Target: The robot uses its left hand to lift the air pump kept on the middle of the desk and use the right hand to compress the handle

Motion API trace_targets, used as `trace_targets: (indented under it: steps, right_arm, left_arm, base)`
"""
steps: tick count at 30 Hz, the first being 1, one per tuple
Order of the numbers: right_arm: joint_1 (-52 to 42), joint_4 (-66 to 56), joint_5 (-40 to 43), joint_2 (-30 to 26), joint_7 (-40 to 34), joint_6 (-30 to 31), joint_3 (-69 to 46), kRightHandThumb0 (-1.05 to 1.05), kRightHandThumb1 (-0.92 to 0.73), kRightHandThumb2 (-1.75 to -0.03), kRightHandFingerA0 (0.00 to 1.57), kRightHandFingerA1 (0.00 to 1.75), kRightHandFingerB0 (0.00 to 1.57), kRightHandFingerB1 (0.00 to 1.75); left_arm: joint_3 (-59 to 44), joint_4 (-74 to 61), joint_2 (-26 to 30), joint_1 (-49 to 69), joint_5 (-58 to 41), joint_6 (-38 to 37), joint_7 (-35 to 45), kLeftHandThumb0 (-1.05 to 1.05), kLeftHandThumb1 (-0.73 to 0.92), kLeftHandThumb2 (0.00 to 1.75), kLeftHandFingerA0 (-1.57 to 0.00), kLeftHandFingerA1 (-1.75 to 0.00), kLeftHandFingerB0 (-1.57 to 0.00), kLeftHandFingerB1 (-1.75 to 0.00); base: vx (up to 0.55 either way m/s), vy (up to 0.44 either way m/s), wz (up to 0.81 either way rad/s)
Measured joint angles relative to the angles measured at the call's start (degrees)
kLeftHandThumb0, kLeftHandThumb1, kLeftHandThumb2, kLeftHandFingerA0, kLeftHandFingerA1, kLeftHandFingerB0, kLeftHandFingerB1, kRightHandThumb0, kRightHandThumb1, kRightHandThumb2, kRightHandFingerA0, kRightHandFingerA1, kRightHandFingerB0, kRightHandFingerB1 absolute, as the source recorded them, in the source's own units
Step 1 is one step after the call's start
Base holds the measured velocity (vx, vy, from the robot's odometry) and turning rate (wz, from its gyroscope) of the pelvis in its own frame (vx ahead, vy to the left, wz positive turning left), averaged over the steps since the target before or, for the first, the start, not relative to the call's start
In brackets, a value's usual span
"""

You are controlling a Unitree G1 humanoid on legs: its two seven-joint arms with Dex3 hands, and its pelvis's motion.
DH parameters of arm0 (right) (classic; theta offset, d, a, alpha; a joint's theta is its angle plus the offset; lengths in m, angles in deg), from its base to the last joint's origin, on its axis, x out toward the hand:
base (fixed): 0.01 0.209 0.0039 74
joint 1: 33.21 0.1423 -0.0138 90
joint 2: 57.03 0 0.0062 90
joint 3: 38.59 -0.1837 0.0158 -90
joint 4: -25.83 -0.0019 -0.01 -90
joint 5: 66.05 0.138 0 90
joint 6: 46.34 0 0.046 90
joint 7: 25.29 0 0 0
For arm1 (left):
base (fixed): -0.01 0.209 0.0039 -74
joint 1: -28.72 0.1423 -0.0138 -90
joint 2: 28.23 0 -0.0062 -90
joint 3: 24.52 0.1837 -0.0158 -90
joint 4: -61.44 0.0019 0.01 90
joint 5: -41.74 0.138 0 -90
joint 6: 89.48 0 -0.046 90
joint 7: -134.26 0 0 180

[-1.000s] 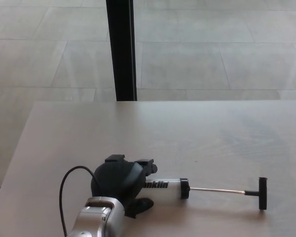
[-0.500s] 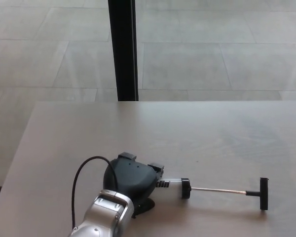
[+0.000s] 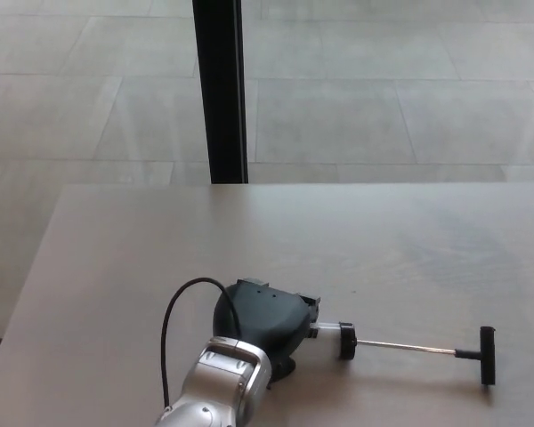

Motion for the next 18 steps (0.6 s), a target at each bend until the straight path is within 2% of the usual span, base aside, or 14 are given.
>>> trace_targets:
  steps: [1,2,3,4,7,8,9,11,12,13,15,16,17,18]
  right_arm:
    - [0.0,0.0,0.0,-0.1,0.1,0.0,-0.2,-0.55,-0.82,-0.65,0.53,0.61,0.57,0.41]
    - [0.0,0.1,0.0,-0.1,0.2,-0.1,-0.3,-0.54,-0.81,-0.64,0.54,0.61,0.58,0.42]
    - [0.0,0.2,0.0,-0.2,0.3,-0.1,-0.5,-0.53,-0.82,-0.64,0.55,0.61,0.58,0.42]
    - [0.0,0.3,0.0,-0.2,0.3,-0.2,-0.6,-0.52,-0.82,-0.64,0.55,0.61,0.58,0.42]
    - [-0.1,1.3,0.0,-0.2,0.3,-0.9,-0.7,-0.52,-0.82,-0.64,0.56,0.61,0.58,0.42]
    - [-0.2,1.4,0.0,-0.1,0.3,-1.0,-0.7,-0.52,-0.82,-0.64,0.56,0.61,0.57,0.42]
    - [-0.2,1.6,0.0,0.0,0.3,-1.2,-0.7,-0.51,-0.82,-0.64,0.56,0.61,0.57,0.43]
    - [-0.5,1.6,0.0,0.5,0.2,-1.4,-0.7,-0.52,-0.84,-0.65,0.56,0.61,0.55,0.41]
    - [-0.7,1.6,0.0,0.8,0.2,-1.4,-0.7,-0.53,-0.85,-0.65,0.55,0.62,0.52,0.40]
    - [-0.9,1.6,0.0,1.0,0.2,-1.4,-0.7,-0.54,-0.87,-0.66,0.53,0.60,0.48,0.39]
    - [-1.1,1.5,0.0,1.1,0.2,-1.3,-0.7,-0.55,-0.88,-0.66,0.50,0.57,0.45,0.38]
    - [-1.2,1.5,0.0,1.1,0.2,-1.0,-0.7,-0.66,-0.91,-0.67,0.45,0.54,0.37,0.36]
    - [-1.3,1.4,0.0,1.1,0.2,-0.6,-0.7,-0.71,-0.92,-0.68,0.39,0.53,0.32,0.35]
    - [-1.4,1.2,0.0,1.1,0.3,0.0,-0.6,-0.75,-0.92,-0.71,0.36,0.53,0.29,0.35]
  left_arm:
    - [0.1,0.0,0.0,0.1,0.2,0.1,0.0,-0.20,0.66,0.66,-0.70,-1.64,-0.66,-0.76]
    - [0.1,0.0,0.0,0.2,0.3,0.2,0.0,-0.15,0.66,0.66,-0.86,-1.65,-0.68,-0.86]
    - [0.0,0.0,0.0,0.5,0.5,0.3,0.0,-0.24,0.77,0.67,-0.72,-1.62,-0.62,-0.75]
    - [-0.3,-0.1,0.0,0.7,0.5,0.4,0.0,-0.22,0.79,0.71,-0.74,-1.64,-0.67,-0.94]
    - [-2.7,-0.7,-0.4,2.4,0.2,0.5,-1.0,-0.29,0.88,0.67,-0.76,-1.67,-0.63,-1.01]
    - [-3.1,-0.7,-0.5,2.8,0.1,0.5,-1.4,-0.27,0.90,0.67,-0.76,-1.71,-0.67,-1.13]
    - [-3.9,-0.8,-0.7,3.3,-0.1,0.4,-2.0,-0.25,0.85,0.77,-0.76,-1.70,-0.70,-1.22]
    - [-5.8,-1.0,-1.1,4.5,-0.6,-0.1,-3.5,-0.24,0.84,0.78,-0.73,-1.75,-0.69,-1.27]
    - [-6.7,-1.2,-1.3,5.0,-0.8,-0.4,-4.4,-0.18,0.73,0.91,-0.79,-1.75,-0.75,-1.37]
    - [-7.8,-1.2,-1.4,5.6,-1.2,-1.1,-5.5,-0.20,0.71,0.98,-0.78,-1.75,-0.70,-1.45]
    - [-9.1,-1.2,-1.4,6.1,-1.9,-2.4,-7.1,-0.21,0.70,1.00,-0.79,-1.75,-0.70,-1.43]
    - [-9.6,-1.2,-1.3,6.2,-2.2,-3.0,-7.8,-0.15,0.62,1.03,-1.01,-1.75,-0.75,-1.26]
    - [-10.3,-1.4,-1.2,6.2,-2.5,-3.6,-8.3,-0.12,0.63,1.10,-0.81,-1.75,-0.73,-1.32]
    - [-11.1,-1.4,-0.9,6.3,-2.9,-4.3,-8.7,-0.13,0.66,1.09,-0.81,-1.75,-0.67,-1.45]
  base:
    - [0.00,0.000,0.00]
    - [0.00,0.000,0.00]
    - [0.00,0.000,0.00]
    - [0.00,0.000,0.00]
    - [0.00,0.000,0.00]
    - [0.00,0.000,0.00]
    - [0.00,0.000,0.00]
    - [0.00,0.000,0.00]
    - [0.00,0.000,0.00]
    - [0.00,0.000,0.00]
    - [0.00,0.000,0.00]
    - [0.00,0.000,0.00]
    - [0.00,0.000,0.00]
    - [0.00,0.000,0.00]
